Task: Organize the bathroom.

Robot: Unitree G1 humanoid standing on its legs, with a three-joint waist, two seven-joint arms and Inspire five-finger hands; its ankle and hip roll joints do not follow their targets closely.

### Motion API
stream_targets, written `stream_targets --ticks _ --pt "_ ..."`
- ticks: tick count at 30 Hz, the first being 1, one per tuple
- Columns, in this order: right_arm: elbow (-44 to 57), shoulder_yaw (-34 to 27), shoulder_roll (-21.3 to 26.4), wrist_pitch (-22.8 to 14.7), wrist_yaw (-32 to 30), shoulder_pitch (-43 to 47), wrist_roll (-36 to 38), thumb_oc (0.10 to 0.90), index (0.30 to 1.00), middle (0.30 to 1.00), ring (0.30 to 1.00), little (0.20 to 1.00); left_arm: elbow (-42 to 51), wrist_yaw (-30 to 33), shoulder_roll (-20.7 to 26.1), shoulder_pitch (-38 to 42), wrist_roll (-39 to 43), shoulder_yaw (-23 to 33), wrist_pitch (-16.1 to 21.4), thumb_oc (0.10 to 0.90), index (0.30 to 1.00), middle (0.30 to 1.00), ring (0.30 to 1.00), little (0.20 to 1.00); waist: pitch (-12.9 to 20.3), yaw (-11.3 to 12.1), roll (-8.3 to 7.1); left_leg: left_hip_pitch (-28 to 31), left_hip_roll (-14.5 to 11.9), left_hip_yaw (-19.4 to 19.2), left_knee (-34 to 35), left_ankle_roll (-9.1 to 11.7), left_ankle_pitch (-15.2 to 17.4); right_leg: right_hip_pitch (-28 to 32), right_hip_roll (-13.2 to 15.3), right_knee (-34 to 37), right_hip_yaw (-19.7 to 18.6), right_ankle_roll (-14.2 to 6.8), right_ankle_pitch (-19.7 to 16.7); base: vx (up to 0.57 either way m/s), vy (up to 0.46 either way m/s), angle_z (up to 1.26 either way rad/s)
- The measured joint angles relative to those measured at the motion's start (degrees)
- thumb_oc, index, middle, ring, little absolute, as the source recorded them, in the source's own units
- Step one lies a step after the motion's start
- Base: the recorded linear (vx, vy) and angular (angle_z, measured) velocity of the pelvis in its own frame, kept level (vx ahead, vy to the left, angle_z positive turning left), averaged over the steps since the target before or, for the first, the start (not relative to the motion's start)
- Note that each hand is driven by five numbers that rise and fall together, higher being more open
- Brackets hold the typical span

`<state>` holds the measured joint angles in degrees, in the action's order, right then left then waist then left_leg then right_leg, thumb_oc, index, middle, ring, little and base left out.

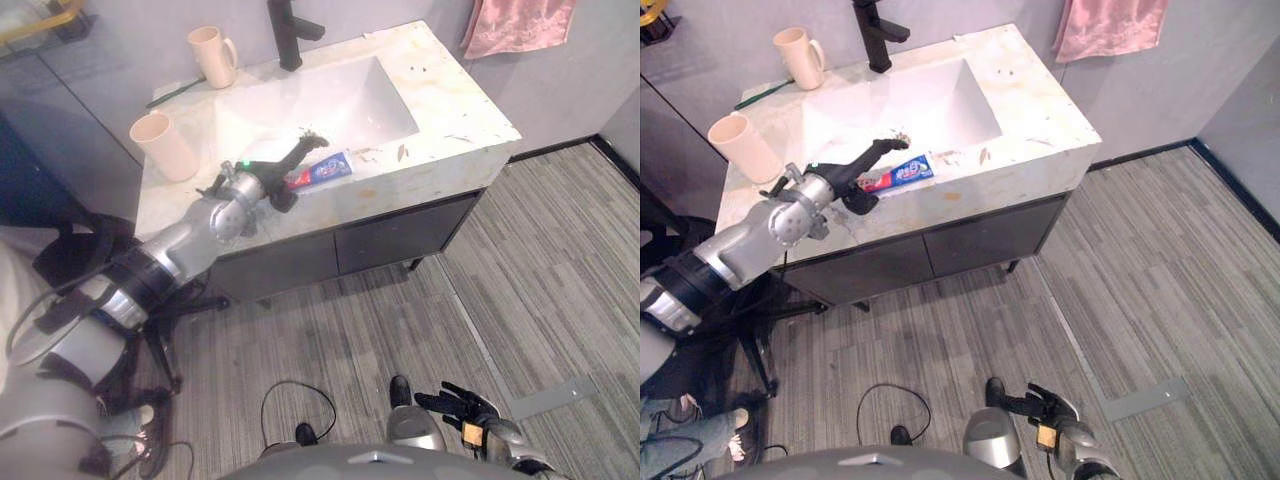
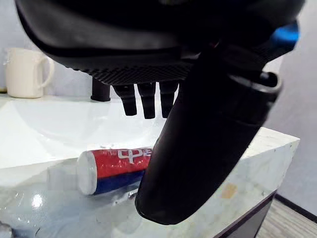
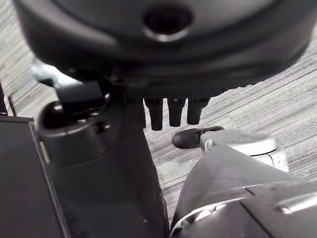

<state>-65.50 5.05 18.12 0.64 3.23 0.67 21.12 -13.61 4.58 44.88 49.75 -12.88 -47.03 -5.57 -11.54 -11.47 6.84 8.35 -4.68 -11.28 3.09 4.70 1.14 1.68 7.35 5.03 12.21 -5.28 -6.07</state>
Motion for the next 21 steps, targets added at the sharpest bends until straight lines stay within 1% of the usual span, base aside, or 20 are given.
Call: stream_targets --ticks 3,4,6,7,8,9,13,14,15,16,17,19,20,21 --pt "0.00 0.00 0.01 -0.01 -0.02 0.01 0.00 0.800 0.900 0.900 0.900 0.900 -0.34 0.01 0.00 0.50 -1.10 -0.31 -0.01 0.800 0.900 0.900 0.900 0.900 0.00 0.00 0.00 0.02 0.00 0.01 0.01 0.00 0.00 0.04 0.00 0.00 0.00 0.00 0.00 0.00 0.000 0.00" --pt "-0.01 0.00 0.03 0.00 -0.02 0.00 0.00 0.800 0.900 0.900 0.900 0.900 -0.54 0.01 0.00 0.50 -1.11 -0.39 -0.01 0.712 0.768 0.768 0.768 0.768 0.00 0.01 0.00 0.01 0.00 0.01 0.00 0.00 0.00 0.04 0.00 0.00 0.01 0.00 0.02 0.00 0.000 0.00" --pt "-0.02 -0.02 0.04 0.00 0.00 -0.01 -0.01 0.800 0.900 0.900 0.900 0.900 -1.01 0.01 0.00 0.50 -1.28 -0.48 0.05 0.673 0.709 0.709 0.709 0.709 0.00 0.06 -0.01 -0.01 0.00 0.02 -0.01 0.01 0.01 0.02 0.01 0.00 0.00 0.04 0.07 0.00 0.000 0.00" --pt "-0.02 -0.02 0.04 0.00 0.00 -0.01 0.00 0.800 0.900 0.900 0.900 0.900 -1.37 0.01 0.01 0.50 -1.31 -0.57 0.05 0.645 0.667 0.667 0.667 0.667 0.00 0.07 -0.01 -0.02 0.00 0.02 -0.02 0.01 0.01 0.01 0.02 0.00 0.00 0.04 0.08 0.00 0.000 0.00" --pt "-0.03 -0.03 0.05 0.00 0.00 -0.02 0.00 0.800 0.900 0.900 0.900 0.900 -1.66 0.00 0.10 0.50 -1.69 -1.06 -0.20 0.568 0.552 0.552 0.552 0.552 0.00 0.10 -0.01 -0.04 0.01 0.03 -0.05 0.02 0.01 0.01 0.03 0.00 0.01 0.04 0.09 0.00 0.000 0.00" --pt "-0.04 -0.03 0.07 -0.01 0.02 -0.02 0.00 0.800 0.900 0.900 0.900 0.900 -1.66 -0.01 0.11 0.50 -2.31 -1.43 -0.47 0.557 0.535 0.535 0.535 0.535 0.00 0.14 -0.01 -0.05 0.02 0.05 -0.05 0.02 0.02 0.00 0.04 0.00 0.02 0.00 0.12 0.00 0.000 0.00" --pt "-0.04 -0.04 0.14 0.00 0.13 -0.06 0.01 0.800 0.900 0.900 0.900 0.900 -1.90 0.10 0.49 1.15 -3.50 -1.80 -0.79 0.562 0.542 0.542 0.542 0.542 0.00 0.25 -0.02 -0.11 0.03 0.10 -0.05 0.03 0.03 -0.02 0.06 0.00 0.08 -0.09 0.15 0.00 0.000 0.00" --pt "-0.04 -0.04 0.15 0.00 0.13 -0.06 0.01 0.800 0.900 0.900 0.900 0.900 -1.93 0.06 0.65 1.54 -3.51 -1.80 -0.79 0.703 0.754 0.754 0.754 0.754 0.00 0.25 -0.02 -0.12 0.03 0.11 -0.05 0.03 0.02 -0.02 0.06 0.00 0.09 -0.08 0.15 0.00 0.000 0.00" --pt "-0.03 -0.03 0.15 0.00 0.13 -0.07 0.01 0.800 0.900 0.900 0.900 0.900 -1.93 0.03 0.73 1.71 -3.51 -1.80 -0.78 0.664 0.695 0.695 0.695 0.695 0.00 0.25 -0.02 -0.11 0.03 0.10 -0.06 0.03 0.03 -0.02 0.06 0.00 0.09 -0.04 0.12 0.00 0.000 0.00" --pt "-0.02 -0.04 0.15 0.00 0.11 -0.07 0.01 0.800 0.900 0.900 0.900 0.900 -2.34 -0.54 0.76 1.81 -3.52 -1.81 -0.64 0.642 0.662 0.662 0.662 0.662 0.01 0.22 -0.01 -0.11 0.04 0.09 -0.13 0.03 0.03 0.00 0.08 0.00 0.08 0.06 0.05 0.00 0.000 0.00" --pt "-0.02 -0.04 0.15 0.00 0.11 -0.08 0.01 0.800 0.900 0.900 0.900 0.900 -2.36 -0.96 0.76 1.83 -3.52 -1.80 -0.77 0.637 0.655 0.655 0.655 0.655 0.00 0.20 -0.01 -0.12 0.04 0.09 -0.15 0.03 0.02 -0.01 0.08 0.00 0.08 0.06 0.05 0.00 0.000 0.00" --pt "-0.03 -0.04 0.16 0.01 0.10 -0.09 0.02 0.800 0.900 0.900 0.900 0.900 -2.37 -1.39 0.76 1.84 -3.57 -1.81 -0.74 0.654 0.681 0.681 0.681 0.681 0.01 0.28 -0.01 -0.13 0.04 0.10 -0.28 0.03 0.02 0.08 0.09 0.00 0.09 0.06 0.05 0.00 0.000 0.00" --pt "-0.03 -0.04 0.17 0.01 0.09 -0.09 0.02 0.800 0.900 0.900 0.900 0.900 -2.37 -1.57 0.76 1.84 -3.58 -1.81 -0.73 0.645 0.667 0.667 0.667 0.667 0.01 0.32 -0.01 -0.17 0.04 0.10 -0.44 0.04 0.03 0.14 0.11 0.00 0.10 0.06 0.05 0.00 0.000 0.00" --pt "-0.03 -0.04 0.19 0.01 0.07 -0.12 0.02 0.800 0.900 0.900 0.900 0.900 -2.45 -1.71 0.76 1.84 -3.63 -1.81 -0.74 0.613 0.620 0.620 0.620 0.620 0.01 0.33 -0.02 -0.35 0.06 0.10 -0.86 0.13 0.09 0.19 0.18 0.00 0.12 0.07 0.05 0.00 0.000 0.00"
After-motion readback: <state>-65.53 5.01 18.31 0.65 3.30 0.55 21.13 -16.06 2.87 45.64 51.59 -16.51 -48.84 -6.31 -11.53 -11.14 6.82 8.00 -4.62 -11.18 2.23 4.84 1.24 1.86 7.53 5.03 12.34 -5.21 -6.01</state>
